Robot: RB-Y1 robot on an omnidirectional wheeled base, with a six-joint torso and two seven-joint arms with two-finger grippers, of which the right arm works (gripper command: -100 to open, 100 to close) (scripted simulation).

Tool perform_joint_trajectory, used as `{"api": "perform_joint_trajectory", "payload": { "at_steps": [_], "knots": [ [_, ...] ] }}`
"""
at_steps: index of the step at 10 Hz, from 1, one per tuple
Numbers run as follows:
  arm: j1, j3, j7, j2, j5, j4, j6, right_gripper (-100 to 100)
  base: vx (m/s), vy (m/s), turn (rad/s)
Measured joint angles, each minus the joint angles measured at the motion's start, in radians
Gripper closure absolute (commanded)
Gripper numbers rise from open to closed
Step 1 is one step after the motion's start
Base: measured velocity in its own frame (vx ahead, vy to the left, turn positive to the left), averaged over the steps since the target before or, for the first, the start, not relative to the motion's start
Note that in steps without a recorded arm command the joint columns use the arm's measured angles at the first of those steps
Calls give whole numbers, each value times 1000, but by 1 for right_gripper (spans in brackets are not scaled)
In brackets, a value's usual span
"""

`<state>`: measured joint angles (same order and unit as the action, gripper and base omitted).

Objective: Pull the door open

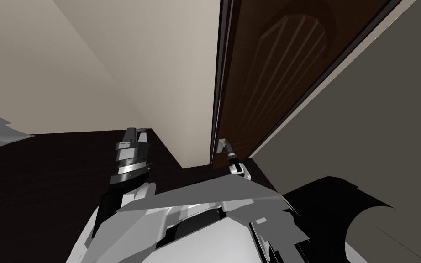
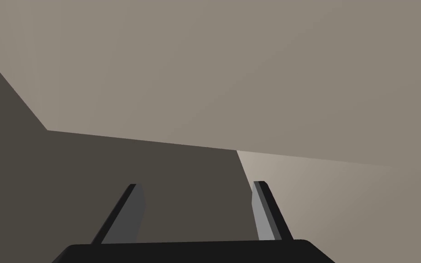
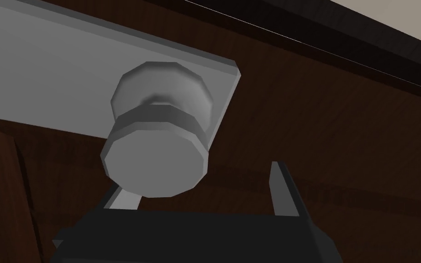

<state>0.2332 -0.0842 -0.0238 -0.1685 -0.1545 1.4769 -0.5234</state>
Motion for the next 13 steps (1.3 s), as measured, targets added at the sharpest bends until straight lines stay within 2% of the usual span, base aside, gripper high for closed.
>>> {"api": "perform_joint_trajectory", "payload": {
  "at_steps": [1, 3, 5, 7, 9, 11, 13],
  "knots": [
    [5, 2, 3, -1, 1, 8, 6, 100, -32, -20, 85],
    [5, 4, 27, -4, 46, -2, -2, 100, -36, -21, 47],
    [-2, 6, 34, -6, 53, -5, 7, 100, 0, 2, -14],
    [-2, 6, 32, -2, 53, -14, -1, 100, 12, -1, -2],
    [11, 6, 36, -8, 55, -7, -8, 100, -10, 7, 9],
    [9, 7, 38, -8, 54, 7, 10, 100, -27, -23, 46],
    [7, -12, 65, -17, 85, -9, 24, 100, -102, -38, 190]
  ]
}}
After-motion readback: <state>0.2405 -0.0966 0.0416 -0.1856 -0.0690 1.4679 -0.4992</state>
